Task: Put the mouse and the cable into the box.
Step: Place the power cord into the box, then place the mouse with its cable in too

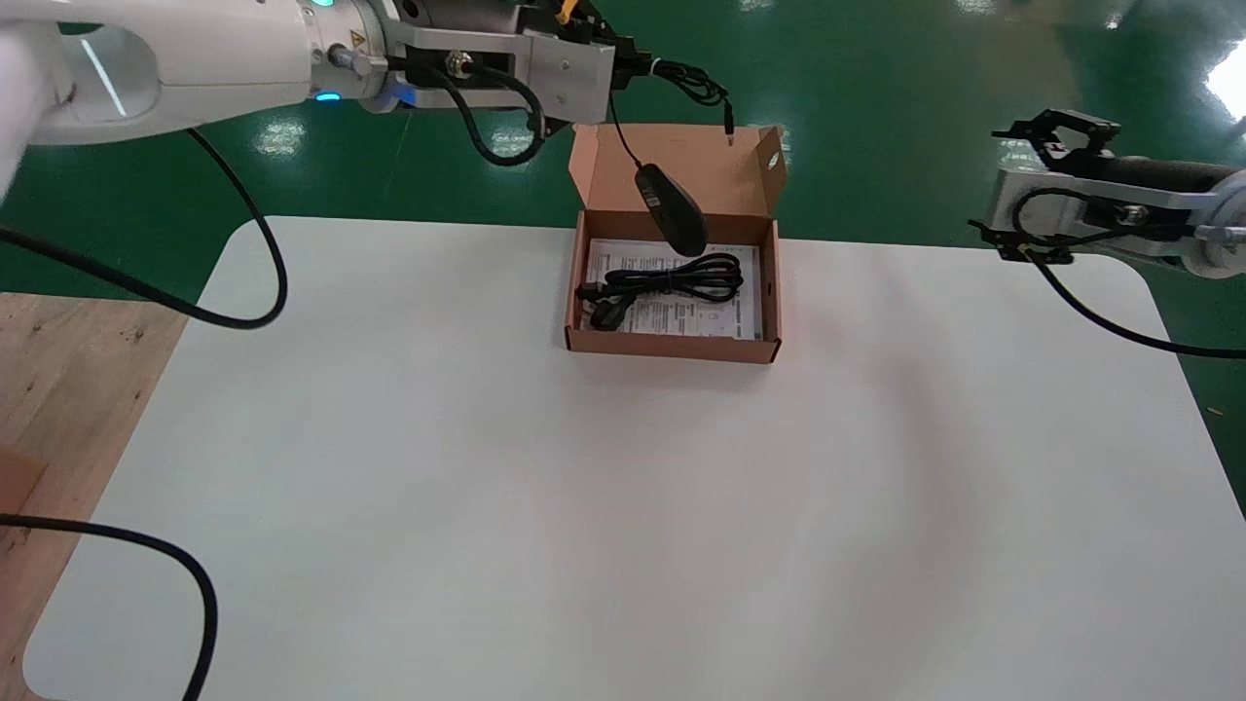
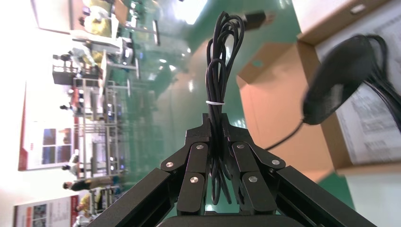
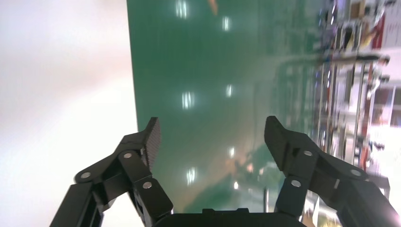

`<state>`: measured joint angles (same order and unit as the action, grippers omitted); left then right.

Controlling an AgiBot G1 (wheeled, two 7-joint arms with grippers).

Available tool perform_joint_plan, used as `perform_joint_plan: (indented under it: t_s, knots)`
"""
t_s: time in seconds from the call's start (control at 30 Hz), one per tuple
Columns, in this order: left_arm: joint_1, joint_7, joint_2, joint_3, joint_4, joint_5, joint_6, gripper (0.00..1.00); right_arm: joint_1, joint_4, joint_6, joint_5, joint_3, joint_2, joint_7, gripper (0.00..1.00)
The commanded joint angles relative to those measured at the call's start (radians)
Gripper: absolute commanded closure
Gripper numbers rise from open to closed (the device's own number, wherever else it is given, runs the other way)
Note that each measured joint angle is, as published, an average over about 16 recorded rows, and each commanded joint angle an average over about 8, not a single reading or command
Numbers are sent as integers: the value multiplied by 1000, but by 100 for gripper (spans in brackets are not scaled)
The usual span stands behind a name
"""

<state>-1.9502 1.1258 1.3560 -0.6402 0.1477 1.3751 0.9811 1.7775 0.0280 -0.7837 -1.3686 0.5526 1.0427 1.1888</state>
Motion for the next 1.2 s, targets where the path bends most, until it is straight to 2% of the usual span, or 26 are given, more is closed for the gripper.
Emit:
perform_joint_plan:
  t_s: [0.03,0.43,0.93,0.97,1.2]
  knots:
    - [23,3,13,5,22,-13,-21,100,5,-8,5,-2,1,-27,10,0]
    - [183,-161,16,-128,185,-98,-133,100,10,-25,-14,-2,0,-122,37,0]
    - [271,-529,14,-289,191,-229,-247,100,15,-30,-46,-19,13,-141,35,0]
    - [274,-548,13,-298,193,-236,-252,96,15,-31,-50,-20,13,-141,34,0]
    - [285,-610,12,-342,204,-263,-274,8,15,-32,-69,-22,15,-143,31,0]
